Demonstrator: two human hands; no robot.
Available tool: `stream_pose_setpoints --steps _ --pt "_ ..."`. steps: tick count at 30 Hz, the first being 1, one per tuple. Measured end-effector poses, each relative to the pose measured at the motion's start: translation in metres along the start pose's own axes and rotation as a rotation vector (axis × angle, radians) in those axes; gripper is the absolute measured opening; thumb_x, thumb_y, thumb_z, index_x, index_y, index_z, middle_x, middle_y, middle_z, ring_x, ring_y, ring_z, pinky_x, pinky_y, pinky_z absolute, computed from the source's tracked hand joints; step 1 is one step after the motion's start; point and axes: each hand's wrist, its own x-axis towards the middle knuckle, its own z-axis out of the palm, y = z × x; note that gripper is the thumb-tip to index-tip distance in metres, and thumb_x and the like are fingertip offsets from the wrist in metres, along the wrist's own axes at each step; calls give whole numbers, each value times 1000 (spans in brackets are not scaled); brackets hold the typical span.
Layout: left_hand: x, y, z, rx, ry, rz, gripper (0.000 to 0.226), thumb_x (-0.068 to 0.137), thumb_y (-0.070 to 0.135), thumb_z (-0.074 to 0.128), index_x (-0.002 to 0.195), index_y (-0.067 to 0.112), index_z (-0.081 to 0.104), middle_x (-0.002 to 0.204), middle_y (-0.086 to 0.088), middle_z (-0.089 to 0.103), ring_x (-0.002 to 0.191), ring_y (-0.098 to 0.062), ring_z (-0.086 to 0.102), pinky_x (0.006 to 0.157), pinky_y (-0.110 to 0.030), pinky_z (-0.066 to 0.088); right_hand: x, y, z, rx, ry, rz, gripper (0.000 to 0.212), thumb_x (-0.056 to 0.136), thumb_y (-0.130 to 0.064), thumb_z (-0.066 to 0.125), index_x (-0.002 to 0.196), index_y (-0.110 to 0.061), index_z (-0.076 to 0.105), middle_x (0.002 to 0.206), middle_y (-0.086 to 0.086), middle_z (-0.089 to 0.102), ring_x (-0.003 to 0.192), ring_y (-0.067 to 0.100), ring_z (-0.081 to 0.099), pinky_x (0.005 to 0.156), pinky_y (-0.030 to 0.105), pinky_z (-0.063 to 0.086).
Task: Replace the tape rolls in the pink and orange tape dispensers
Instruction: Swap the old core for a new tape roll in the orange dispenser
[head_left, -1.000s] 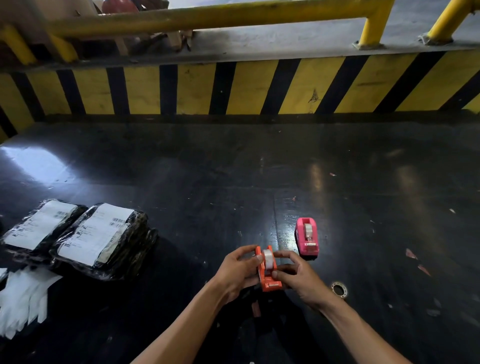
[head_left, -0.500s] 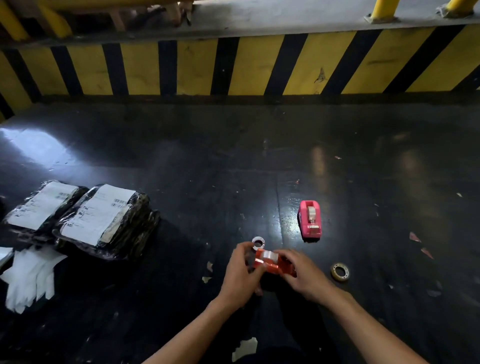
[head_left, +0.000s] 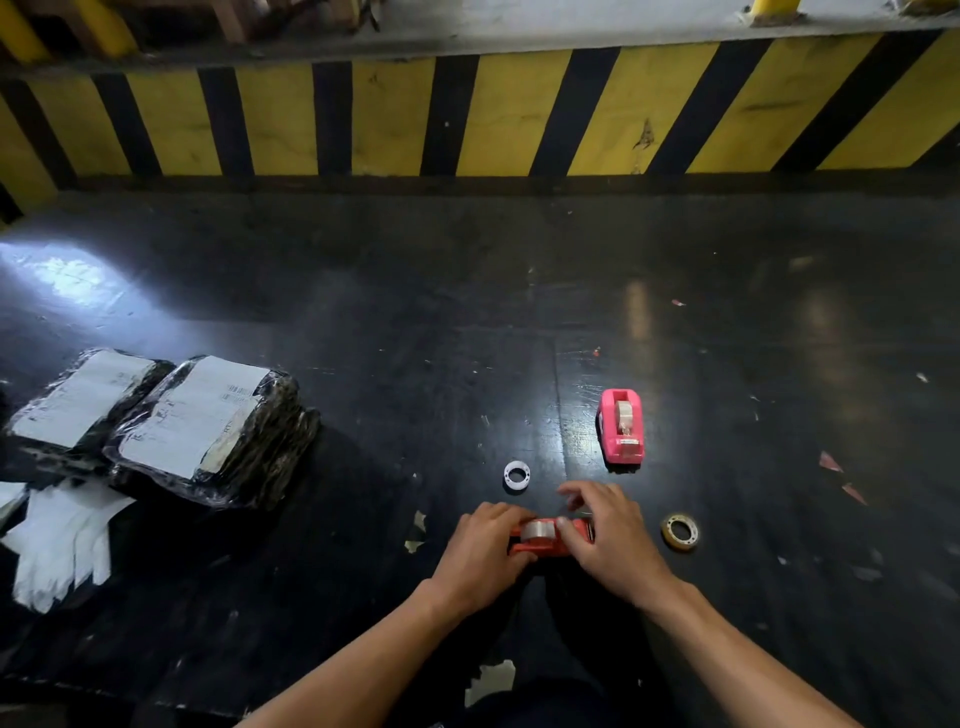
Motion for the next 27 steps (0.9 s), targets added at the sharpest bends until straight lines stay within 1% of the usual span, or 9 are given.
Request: stream_pose_setpoints --steps 2,4,6,9,12,16,21,23,27 --pt "1 -1 0 -10 7 4 47 81 44 67 125 29 62 120 7 67 112 -19 57 97 -40 47 3 -9 3 -44 84 18 27 84 -36 62 110 -31 57 90 -11 65 99 13 53 87 31 33" --pt "1 -1 -1 -45 10 -3 46 81 51 63 122 29 64 117 6 69 110 -19 58 95 -41 48 3 -18 8 -95 63 37 28 84 -42 60 110 -32 55 83 -10 67 97 14 55 86 32 32" --pt "0 0 -3 -70 14 1 46 82 53 58 120 28 65 114 5 70 108 -20 59 93 -42 49 3 -23 12 -109 26 75 31 83 -45 60 111 -33 53 82 -10 67 99 13 56 87 35 34" --pt "-1 1 -4 -74 32 11 45 82 54 58 120 30 65 113 7 71 107 -19 60 92 -41 49 6 -28 14 -84 15 142 32 84 -40 61 113 -34 51 84 -10 67 102 13 56 90 36 33" --pt "-4 1 -3 -60 49 21 49 81 60 54 122 33 61 115 11 71 105 -14 61 90 -41 50 8 -31 12 -2 -18 196 31 85 -29 60 115 -33 50 83 -11 64 104 14 56 93 36 31" --pt "-6 -1 0 -35 58 40 42 83 52 63 122 35 58 115 14 71 102 -11 63 89 -40 51 7 -30 8 7 -33 217 29 85 -21 55 111 -33 50 82 -10 62 104 14 56 92 35 29" --pt "-4 -3 -1 -32 38 38 42 82 44 70 121 31 61 115 10 71 104 -14 63 92 -41 49 2 -20 -2 -19 -31 218 22 86 -21 55 101 -35 46 84 -10 62 100 15 56 83 32 25" --pt "-5 -3 -2 -44 40 39 42 82 41 72 121 30 61 114 9 71 104 -15 63 93 -40 49 0 -18 -5 -5 -34 223 20 86 -20 56 100 -32 48 84 -10 61 100 16 57 80 32 24" --pt "-4 -2 -3 -78 49 36 40 81 38 75 119 30 64 110 10 72 101 -13 64 92 -39 50 -1 -12 -13 2 -6 238 19 86 -19 58 102 -26 52 85 -11 57 98 19 57 82 34 29"
